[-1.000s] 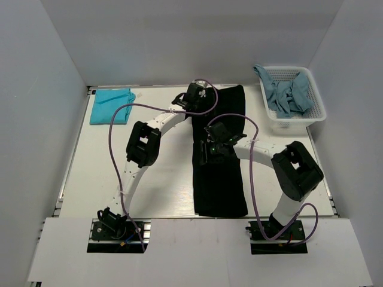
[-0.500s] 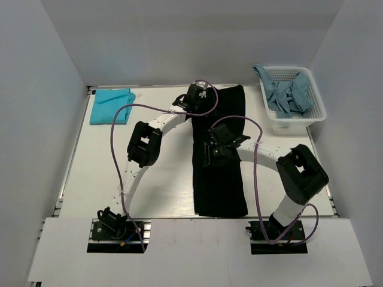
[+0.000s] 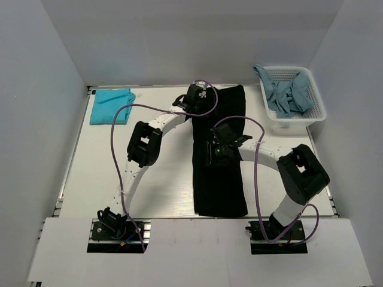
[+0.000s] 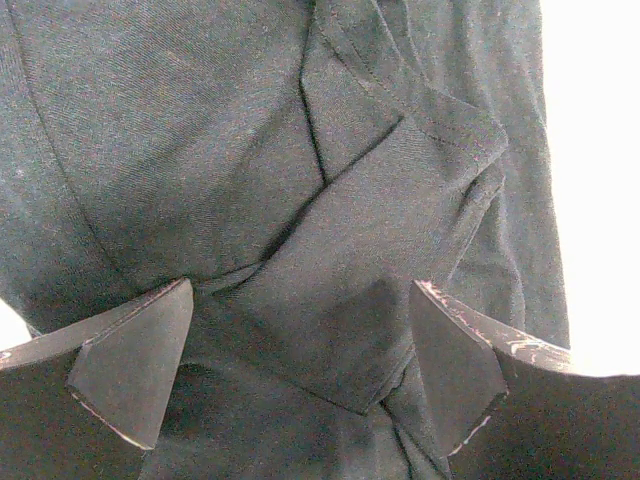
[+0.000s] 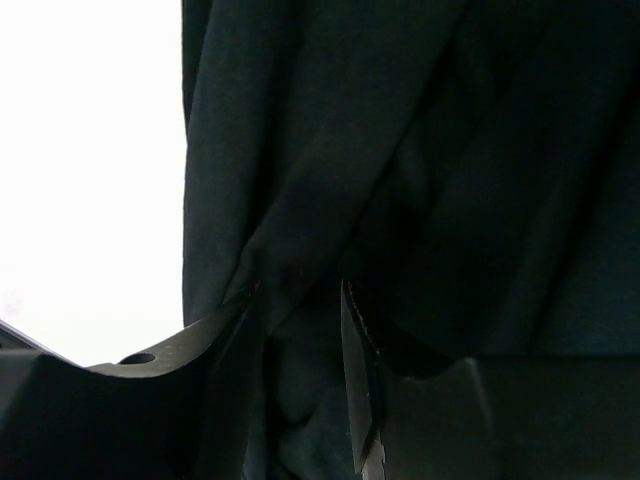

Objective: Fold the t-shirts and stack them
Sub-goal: Rotate the tshirt 90 degrees, then grab the bottom of the folded rectangular tshirt with both arms, then fold the folded rectangular tshirt in 1/3 of the way

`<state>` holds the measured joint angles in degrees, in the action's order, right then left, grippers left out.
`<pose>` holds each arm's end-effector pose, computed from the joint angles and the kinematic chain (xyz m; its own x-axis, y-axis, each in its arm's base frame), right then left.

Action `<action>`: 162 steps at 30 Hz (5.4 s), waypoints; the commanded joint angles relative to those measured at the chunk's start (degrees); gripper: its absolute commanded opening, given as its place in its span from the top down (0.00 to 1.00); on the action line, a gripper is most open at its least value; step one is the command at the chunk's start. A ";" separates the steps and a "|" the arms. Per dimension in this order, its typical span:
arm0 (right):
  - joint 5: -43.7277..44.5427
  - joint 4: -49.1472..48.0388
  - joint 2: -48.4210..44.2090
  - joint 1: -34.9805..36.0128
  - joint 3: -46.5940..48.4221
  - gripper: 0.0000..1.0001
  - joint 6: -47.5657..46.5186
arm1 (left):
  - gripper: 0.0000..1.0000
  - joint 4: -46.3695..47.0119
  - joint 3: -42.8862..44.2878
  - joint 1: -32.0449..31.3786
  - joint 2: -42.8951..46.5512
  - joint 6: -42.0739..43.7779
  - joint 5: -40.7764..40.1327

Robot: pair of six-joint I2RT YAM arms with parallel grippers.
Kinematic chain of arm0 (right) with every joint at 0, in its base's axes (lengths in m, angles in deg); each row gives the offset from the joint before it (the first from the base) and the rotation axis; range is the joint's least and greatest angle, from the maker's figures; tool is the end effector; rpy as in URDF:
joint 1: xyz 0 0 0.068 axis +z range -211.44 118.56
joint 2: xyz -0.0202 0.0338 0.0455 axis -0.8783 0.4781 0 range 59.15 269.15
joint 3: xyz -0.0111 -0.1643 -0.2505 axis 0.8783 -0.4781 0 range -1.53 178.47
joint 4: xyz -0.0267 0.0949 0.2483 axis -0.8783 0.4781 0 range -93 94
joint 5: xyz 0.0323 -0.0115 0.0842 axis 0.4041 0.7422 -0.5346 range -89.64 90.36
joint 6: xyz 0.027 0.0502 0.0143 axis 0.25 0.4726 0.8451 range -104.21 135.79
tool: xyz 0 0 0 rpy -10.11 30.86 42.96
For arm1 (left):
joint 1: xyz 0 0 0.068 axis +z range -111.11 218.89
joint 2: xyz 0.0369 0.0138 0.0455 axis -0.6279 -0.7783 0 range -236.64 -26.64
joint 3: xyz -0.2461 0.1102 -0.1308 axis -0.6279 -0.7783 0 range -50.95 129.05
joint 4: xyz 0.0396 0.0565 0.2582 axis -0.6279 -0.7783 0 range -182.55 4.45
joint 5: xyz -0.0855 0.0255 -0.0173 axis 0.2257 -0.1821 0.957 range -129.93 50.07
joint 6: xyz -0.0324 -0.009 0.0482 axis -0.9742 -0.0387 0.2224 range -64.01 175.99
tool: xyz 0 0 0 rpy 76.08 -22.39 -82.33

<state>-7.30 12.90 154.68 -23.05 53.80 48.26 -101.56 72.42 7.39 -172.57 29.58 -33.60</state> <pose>0.2656 0.2178 0.1913 -0.9106 -0.0426 -0.4112 -0.2192 0.8931 0.3929 0.5157 -0.3214 0.1635 -0.7398 -0.0652 -0.6696 0.2945 0.8636 -0.4094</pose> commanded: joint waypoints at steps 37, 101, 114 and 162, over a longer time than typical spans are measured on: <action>6.95 10.02 -0.34 -1.48 8.04 1.00 -0.56 | 0.01 -0.60 -3.49 0.39 -0.76 -1.01 3.69; 13.38 27.77 -52.35 -4.11 -20.69 0.10 17.44 | 0.01 -24.60 -26.66 2.25 40.16 -5.64 0.50; 2.30 25.07 -45.00 -4.20 -25.97 0.11 14.30 | 0.16 -8.26 -85.75 -13.30 77.46 -24.99 13.19; -18.71 22.51 -43.41 -4.99 -31.43 1.00 7.35 | 1.00 -19.66 -77.59 -25.53 65.77 -25.70 9.77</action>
<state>-21.74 35.94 112.21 -28.53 22.31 55.30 -120.16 -6.33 -17.51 -107.94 5.71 -24.64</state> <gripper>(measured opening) 0.020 0.009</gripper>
